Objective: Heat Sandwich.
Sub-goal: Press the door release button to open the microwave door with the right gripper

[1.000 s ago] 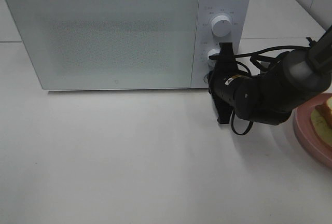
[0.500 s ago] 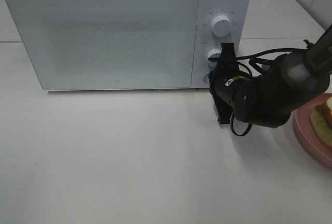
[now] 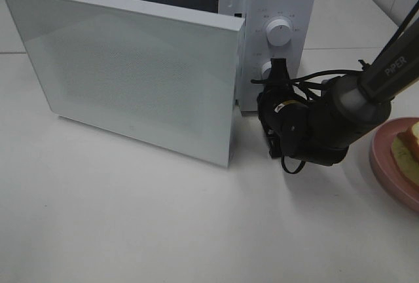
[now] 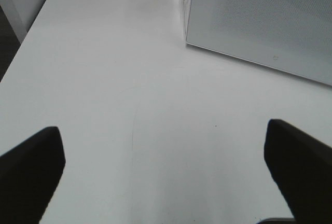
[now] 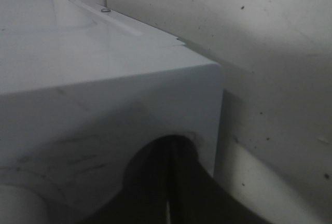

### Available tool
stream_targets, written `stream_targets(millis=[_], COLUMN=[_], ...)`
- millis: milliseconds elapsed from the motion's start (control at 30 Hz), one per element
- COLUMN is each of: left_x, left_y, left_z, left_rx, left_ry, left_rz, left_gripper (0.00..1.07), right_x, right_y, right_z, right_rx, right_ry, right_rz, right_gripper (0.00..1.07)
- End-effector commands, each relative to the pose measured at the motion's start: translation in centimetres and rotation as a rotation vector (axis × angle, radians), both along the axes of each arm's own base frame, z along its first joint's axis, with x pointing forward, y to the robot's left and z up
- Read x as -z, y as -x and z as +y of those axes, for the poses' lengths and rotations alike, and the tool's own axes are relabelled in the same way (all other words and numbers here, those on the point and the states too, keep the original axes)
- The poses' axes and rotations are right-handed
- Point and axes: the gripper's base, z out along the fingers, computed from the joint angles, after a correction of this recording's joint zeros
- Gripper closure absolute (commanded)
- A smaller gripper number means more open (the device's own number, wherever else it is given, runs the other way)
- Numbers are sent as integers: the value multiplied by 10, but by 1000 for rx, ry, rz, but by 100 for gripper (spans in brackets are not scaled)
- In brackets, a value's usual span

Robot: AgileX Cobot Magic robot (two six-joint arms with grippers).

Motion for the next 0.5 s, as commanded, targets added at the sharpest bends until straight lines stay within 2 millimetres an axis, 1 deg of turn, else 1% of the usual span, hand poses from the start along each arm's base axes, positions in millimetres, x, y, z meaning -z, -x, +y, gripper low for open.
stream_targets(millis=[33,500], left_x=[-1,-1], left_y=[3,3], left_z=[0,0], left_rx=[-5,-5], left_ry=[1,1], left_rz=[-17,-17], left_gripper=[4,4], right_x=[-41,-35], right_y=[-28,-27], right_z=[-6,-4], right_rx=[49,37], right_ry=[7,-8], right_rz=[-306,-248], right_gripper=[107,107])
